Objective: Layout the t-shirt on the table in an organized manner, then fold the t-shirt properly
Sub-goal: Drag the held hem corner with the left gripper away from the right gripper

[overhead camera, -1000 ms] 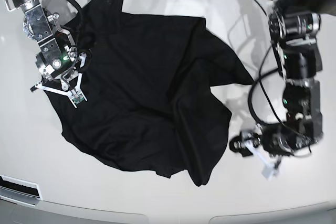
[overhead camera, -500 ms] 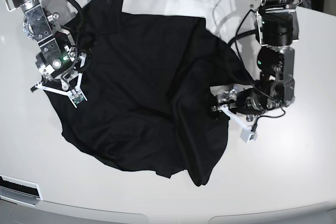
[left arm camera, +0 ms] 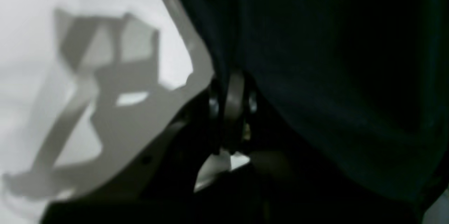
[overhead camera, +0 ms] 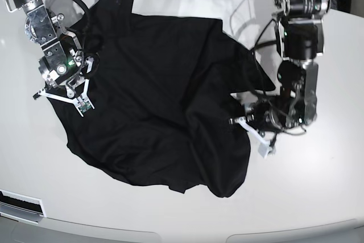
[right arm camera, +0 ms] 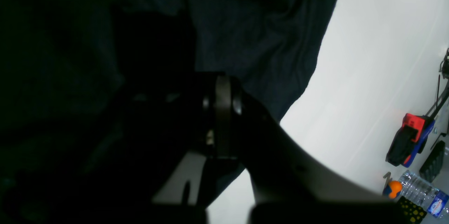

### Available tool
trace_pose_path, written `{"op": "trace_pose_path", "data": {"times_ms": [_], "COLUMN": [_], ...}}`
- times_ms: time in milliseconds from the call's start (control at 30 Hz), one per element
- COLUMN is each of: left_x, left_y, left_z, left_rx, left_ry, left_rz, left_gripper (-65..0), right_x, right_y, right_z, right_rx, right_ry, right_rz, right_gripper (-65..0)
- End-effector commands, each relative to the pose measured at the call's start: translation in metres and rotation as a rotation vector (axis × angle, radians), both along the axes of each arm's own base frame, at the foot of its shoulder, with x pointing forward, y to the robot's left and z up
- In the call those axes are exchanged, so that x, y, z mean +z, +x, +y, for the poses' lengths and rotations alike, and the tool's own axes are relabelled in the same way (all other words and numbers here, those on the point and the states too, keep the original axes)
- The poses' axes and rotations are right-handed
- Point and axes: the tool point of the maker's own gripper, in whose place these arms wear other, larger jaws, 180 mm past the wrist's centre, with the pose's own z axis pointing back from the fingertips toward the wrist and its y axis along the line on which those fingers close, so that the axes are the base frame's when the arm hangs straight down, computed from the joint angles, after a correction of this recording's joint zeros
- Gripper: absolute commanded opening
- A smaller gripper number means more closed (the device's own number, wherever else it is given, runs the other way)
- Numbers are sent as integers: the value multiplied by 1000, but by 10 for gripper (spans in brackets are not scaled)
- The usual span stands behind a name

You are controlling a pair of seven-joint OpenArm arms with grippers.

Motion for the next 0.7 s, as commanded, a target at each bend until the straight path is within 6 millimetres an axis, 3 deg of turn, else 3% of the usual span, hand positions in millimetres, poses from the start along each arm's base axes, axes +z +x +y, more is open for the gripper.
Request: {"op": "trace_pose_path", "data": {"times_ms": [0, 233, 333, 400, 533, 667], "left_x": [39, 163, 198, 210, 214, 199], "left_y": [33, 93, 105, 109, 109, 108], "left_z": [10, 57, 77, 91, 104, 117], "left_rx": [2, -11, 31, 64, 76, 87], "left_ry": [17, 286, 359, 397, 423, 430], "left_rz": [-111, -372, -444, -461, -492, -486], "left_gripper": [-650, -650, -650, -650, -650, -650], "right_x": [12, 11, 11, 10, 10, 10], "right_y": [12, 11, 11, 10, 10, 10], "right_z": [-6, -4, -4, -4, -5, -5], "right_rx": [0, 20, 20, 19, 18, 17], "right_ry": [-18, -16, -17, -18, -19, -19], "right_rz": [-41, -29, -29, -26, -23, -23], "right_gripper": [-650, -650, -650, -650, -650, -650]}}
